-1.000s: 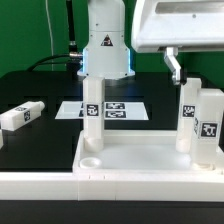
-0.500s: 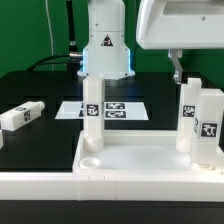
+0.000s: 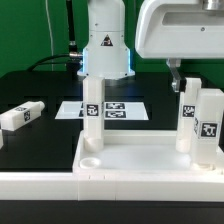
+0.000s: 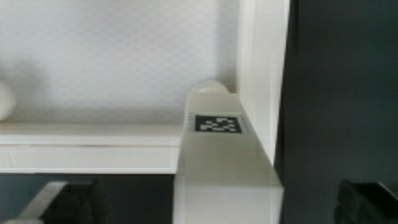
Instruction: Assemble desk
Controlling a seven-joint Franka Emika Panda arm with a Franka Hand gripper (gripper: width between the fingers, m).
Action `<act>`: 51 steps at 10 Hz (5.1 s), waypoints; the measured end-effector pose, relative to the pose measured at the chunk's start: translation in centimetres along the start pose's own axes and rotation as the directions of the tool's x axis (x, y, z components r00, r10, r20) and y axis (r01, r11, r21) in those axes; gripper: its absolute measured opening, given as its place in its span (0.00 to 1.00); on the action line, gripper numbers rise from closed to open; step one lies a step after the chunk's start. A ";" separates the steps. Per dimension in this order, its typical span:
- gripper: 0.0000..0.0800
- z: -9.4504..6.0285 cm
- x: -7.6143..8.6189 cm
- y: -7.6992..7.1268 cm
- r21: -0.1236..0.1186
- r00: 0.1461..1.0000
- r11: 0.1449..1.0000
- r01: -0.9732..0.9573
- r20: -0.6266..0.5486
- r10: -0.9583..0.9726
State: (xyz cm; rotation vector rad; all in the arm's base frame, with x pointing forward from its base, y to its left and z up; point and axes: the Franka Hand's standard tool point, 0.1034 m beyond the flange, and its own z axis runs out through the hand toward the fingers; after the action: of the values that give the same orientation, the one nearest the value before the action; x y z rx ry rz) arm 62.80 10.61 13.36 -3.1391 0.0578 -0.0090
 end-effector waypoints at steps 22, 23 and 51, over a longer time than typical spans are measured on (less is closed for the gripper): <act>0.36 1.2 -0.2 -0.9 0.034 0.703 0.703 -0.710 0.002 0.711; 0.36 1.2 0.0 -0.8 0.039 0.662 0.661 -0.749 0.000 0.750; 0.81 1.3 1.2 0.1 -0.028 0.997 1.000 0.006 -0.074 -0.008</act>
Offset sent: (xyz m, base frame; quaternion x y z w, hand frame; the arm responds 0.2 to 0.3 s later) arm -0.0039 0.0053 -0.0074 -0.0087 0.0116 0.0187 0.9997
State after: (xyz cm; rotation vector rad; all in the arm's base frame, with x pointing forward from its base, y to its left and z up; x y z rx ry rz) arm 63.98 10.45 12.04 -3.1657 0.0472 -0.1264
